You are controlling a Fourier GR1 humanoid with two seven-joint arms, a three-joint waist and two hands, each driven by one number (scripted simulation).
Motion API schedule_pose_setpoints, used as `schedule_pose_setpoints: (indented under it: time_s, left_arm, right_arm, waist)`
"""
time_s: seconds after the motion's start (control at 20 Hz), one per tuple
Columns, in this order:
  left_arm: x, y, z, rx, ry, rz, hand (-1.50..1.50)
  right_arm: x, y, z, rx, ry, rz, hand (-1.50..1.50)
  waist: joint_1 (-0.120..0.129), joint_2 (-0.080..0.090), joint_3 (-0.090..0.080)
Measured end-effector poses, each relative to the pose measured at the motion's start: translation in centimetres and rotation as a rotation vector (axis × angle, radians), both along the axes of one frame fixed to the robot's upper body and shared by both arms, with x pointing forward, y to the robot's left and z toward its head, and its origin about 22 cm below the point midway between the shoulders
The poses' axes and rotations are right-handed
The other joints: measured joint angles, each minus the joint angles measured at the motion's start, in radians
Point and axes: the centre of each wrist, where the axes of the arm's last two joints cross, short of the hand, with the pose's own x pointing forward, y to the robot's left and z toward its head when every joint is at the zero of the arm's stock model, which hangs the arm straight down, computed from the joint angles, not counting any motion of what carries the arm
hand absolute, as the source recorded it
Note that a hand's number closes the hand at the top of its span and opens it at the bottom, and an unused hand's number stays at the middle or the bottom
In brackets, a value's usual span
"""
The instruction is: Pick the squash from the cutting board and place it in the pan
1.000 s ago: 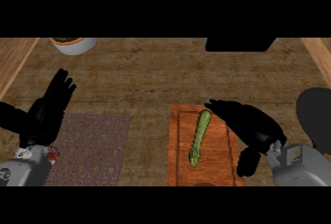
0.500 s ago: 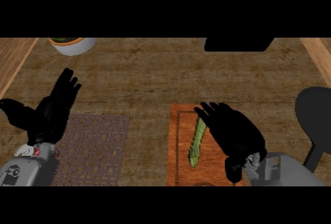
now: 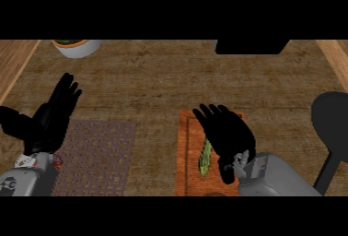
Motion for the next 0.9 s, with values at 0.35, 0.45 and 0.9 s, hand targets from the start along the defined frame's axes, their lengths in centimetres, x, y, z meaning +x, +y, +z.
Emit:
schedule_pose_setpoints:
  time_s: [0.35, 0.45, 0.9]
  left_arm:
    - [0.7, 0.0, 0.4, 0.000, -0.003, -0.001, 0.00]
    - [0.4, 0.4, 0.0, -0.003, -0.003, 0.001, 0.00]
    - [0.7, -0.4, 0.4, 0.003, -0.005, -0.001, 0.00]
  right_arm:
    - [1.5, 0.2, -3.2, -0.036, 0.009, -0.043, -1.50]
    - [1.6, 0.0, -3.4, -0.027, 0.015, -0.043, -1.50]
    - [3.1, -0.3, -6.3, -0.052, 0.049, -0.038, -1.50]
  waist:
    - [-0.001, 0.001, 0.000]
    - [-0.002, 0.000, 0.000]
    - [-0.002, 0.000, 0.000]
